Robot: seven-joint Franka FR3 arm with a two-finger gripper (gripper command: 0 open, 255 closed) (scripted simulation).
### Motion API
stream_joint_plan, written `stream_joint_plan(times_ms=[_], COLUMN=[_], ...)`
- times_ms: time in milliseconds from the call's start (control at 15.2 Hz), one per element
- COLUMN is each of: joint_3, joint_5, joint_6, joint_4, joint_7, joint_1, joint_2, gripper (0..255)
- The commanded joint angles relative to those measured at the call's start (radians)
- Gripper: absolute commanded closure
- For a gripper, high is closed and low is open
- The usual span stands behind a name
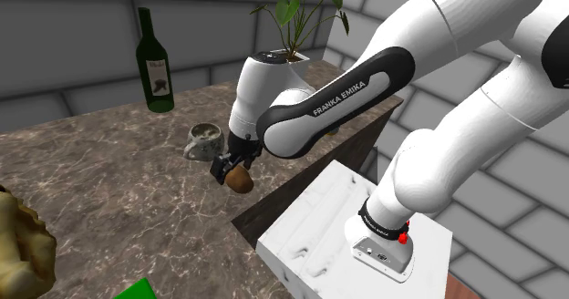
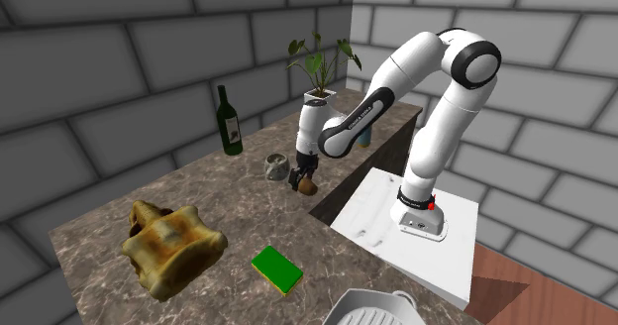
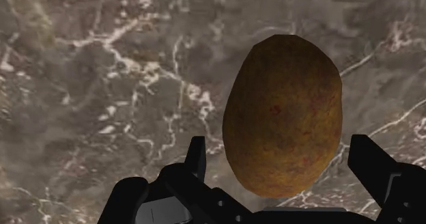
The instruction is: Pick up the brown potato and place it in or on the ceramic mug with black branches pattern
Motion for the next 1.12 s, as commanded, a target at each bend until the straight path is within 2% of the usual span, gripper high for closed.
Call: stream_joint_plan(times_ms=[0, 66, 660, 1056], joint_3=[0.0, 0.0, 0.0, -0.018], joint_5=[0.0, 0.0, 0.0, 0.012], joint_6=[0.0, 0.0, 0.0, -0.102], joint_4=[0.0, 0.0, 0.0, 0.031], joint_7=[0.0, 0.0, 0.0, -0.009], joint_1=[0.0, 0.0, 0.0, 0.008], joint_2=[0.0, 0.0, 0.0, -0.073], gripper=[0, 255, 255, 255])
